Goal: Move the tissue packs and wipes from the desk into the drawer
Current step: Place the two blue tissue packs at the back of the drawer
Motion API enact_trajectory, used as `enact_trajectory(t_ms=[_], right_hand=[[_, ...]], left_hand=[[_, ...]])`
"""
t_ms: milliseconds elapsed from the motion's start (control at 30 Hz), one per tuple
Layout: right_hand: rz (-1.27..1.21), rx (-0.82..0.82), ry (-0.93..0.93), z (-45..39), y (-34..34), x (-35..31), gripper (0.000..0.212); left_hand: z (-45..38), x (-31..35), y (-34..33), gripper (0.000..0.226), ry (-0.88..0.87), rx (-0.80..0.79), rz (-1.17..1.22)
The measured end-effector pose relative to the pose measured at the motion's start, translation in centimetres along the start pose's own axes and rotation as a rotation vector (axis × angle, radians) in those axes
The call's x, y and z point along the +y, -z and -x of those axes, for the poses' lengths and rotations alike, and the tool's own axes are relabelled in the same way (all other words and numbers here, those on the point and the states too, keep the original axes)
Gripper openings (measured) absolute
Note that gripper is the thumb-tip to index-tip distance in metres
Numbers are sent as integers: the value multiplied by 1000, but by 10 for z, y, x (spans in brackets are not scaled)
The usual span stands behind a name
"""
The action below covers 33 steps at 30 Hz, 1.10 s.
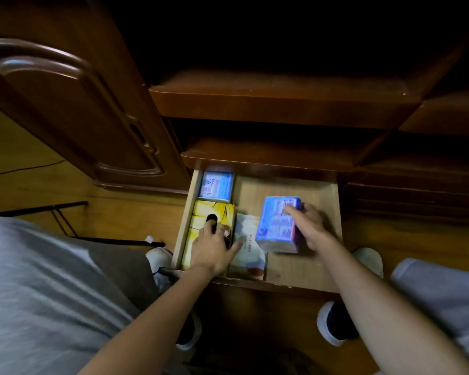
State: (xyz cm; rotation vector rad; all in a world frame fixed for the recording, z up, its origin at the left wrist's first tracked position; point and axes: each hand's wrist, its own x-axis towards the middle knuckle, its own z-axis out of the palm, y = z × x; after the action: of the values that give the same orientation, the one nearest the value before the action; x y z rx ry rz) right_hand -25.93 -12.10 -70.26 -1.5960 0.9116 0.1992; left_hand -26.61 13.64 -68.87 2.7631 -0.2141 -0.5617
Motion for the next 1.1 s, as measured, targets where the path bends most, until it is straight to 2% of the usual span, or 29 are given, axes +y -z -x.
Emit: enact_trajectory(t_ms=[67, 100, 133, 200, 233, 300, 367, 433, 533, 600, 700, 767, 833, 900, 1000, 1067, 1100], right_hand=[[-139, -169, -22, 3, -16, -15, 29], [-172, -278, -35, 6, -26, -22, 32], [-184, -398, -47, 8, -37, -29, 35], [-187, -598, -94, 11, -62, -38, 32], [-173, -619, -112, 10, -75, -44, 33], [-65, -460, -78, 3, -99, -55, 40], [99, -295, -23, -14, -121, -58, 45], [178, -288, -62, -28, -141, -58, 60], [175, -292, -126, -39, -172, -61, 77], [107, -321, -149, -46, -186, -67, 72], [16, -379, -245, -53, -193, -69, 73], [6, -344, -260, -53, -192, -64, 70], [-13, -158, -211, -52, -187, -57, 67], [-20, 86, -167, -49, -169, -49, 74], [136, 379, -61, -40, -130, -34, 85], [368, 443, 9, -34, -114, -25, 96], [464, 411, 37, -31, -114, -23, 99]], left_hand=[[-2, 14, 8, 89, 33, 7, 315], [-5, 20, 14, 93, 83, -33, 603], [-8, 26, 19, 92, 172, -78, 921], [-15, 23, 28, 70, 325, -84, 1282], [-18, 16, 32, 55, 354, -30, 1312], [-18, -2, 38, 39, 376, 131, 1348], [-16, -21, 48, 47, 447, 286, 1413], [-13, -39, 56, 57, 507, 381, 1413], [-11, -59, 53, 47, 550, 392, 1381], [-12, -64, 50, 44, 573, 374, 1361], [-19, -68, 46, 51, 586, 348, 1333], [-24, -70, 45, 55, 590, 344, 1309], [-28, -69, 43, 57, 599, 357, 1298], [-31, -66, 41, 58, 600, 391, 1228], [-31, -59, 38, 76, 574, 427, 1114], [-29, -57, 36, 82, 558, 416, 1097], [-27, -57, 36, 82, 547, 408, 1101]])
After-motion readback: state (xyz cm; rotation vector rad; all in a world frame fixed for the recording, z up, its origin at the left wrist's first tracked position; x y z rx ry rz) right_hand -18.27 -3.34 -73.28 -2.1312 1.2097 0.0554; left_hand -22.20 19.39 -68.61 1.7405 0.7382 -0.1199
